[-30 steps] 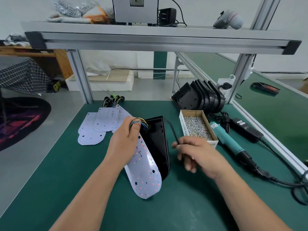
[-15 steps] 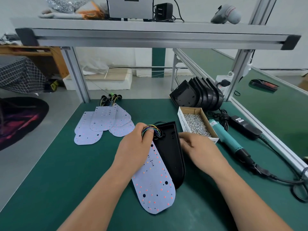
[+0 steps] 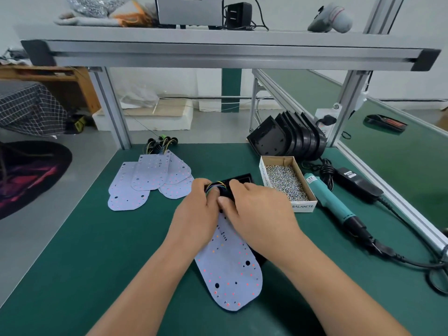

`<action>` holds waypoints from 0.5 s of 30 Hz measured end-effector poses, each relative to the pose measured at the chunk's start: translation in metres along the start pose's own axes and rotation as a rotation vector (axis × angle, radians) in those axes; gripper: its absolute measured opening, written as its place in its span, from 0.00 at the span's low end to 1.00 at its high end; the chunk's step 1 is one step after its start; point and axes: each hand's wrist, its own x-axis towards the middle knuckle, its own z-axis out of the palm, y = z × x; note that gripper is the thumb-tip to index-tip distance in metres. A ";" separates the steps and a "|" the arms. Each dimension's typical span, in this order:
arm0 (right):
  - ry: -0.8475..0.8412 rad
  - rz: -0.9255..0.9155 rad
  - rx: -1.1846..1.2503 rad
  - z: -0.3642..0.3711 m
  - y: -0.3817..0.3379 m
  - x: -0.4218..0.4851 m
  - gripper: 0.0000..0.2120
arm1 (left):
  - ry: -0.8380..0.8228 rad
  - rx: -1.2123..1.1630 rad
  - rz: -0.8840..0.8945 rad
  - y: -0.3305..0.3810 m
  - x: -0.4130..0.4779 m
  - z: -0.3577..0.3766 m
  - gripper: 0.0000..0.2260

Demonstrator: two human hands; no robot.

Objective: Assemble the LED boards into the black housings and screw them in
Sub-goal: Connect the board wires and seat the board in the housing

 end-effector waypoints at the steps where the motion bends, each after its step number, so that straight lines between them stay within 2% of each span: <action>1: -0.043 0.014 -0.024 -0.001 0.002 0.002 0.14 | -0.017 -0.031 0.003 0.002 -0.001 0.000 0.04; 4: -0.185 0.025 0.012 0.006 0.005 0.006 0.10 | -0.080 -0.120 0.011 0.009 -0.003 0.001 0.09; 6: -0.279 0.088 0.162 0.010 0.007 0.010 0.09 | -0.127 -0.188 -0.020 0.011 -0.005 0.000 0.13; 10: -0.377 0.294 0.492 0.007 0.012 0.015 0.15 | -0.151 -0.318 -0.077 0.011 -0.007 -0.002 0.18; 13: -0.397 0.326 0.492 0.005 0.008 0.019 0.16 | -0.167 -0.483 -0.116 0.013 -0.010 0.001 0.25; 15: -0.424 0.345 0.437 0.004 0.005 0.022 0.18 | -0.172 -0.554 -0.115 0.015 -0.011 0.003 0.22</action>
